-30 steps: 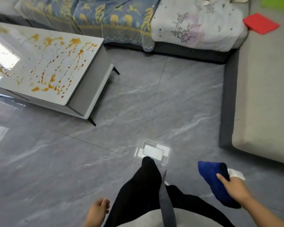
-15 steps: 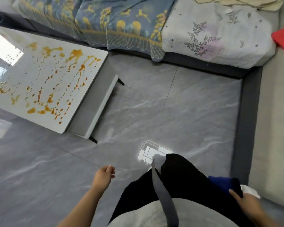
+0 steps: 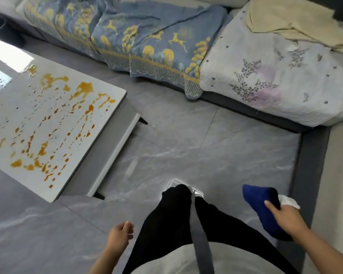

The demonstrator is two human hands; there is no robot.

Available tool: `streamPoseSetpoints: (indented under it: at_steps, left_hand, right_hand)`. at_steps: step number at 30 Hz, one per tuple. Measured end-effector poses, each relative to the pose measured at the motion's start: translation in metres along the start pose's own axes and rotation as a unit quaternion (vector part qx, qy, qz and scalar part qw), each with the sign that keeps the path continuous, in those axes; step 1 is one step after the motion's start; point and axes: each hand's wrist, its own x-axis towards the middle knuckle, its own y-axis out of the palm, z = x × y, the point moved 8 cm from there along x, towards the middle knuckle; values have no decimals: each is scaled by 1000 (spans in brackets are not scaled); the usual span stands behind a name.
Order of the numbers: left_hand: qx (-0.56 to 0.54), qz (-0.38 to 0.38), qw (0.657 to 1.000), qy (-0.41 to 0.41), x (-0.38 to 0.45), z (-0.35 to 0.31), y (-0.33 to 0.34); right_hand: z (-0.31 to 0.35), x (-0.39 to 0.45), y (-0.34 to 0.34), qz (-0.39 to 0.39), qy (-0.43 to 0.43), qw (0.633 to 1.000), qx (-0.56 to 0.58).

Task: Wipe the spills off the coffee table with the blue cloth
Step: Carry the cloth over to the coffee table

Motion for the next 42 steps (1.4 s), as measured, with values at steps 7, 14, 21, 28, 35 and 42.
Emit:
streamPoseSetpoints:
  at_steps: [7, 14, 21, 28, 35, 42]
  left_hand:
    - [-83, -18, 994, -68, 43, -58, -6]
    - [-79, -40, 995, -38, 96, -200, -31]
    - [-63, -30, 997, 22, 147, -339, -41]
    - [-117, -40, 992, -23, 189, -418, -19]
    - [-205, -70, 968, -124, 195, -403, -9]
    - [-284, -104, 935, -187, 241, -419, -51]
  right_hand:
    - [117, 105, -14, -1, -63, 998, -13]
    - [162, 171, -14, 68, 18, 992, -101]
    - [192, 231, -28, 175, 144, 967, -116]
    - [321, 363, -70, 157, 76, 977, -125]
    - [513, 443, -70, 148, -67, 976, -145]
    - [667, 484, -10, 166, -160, 945, -231]
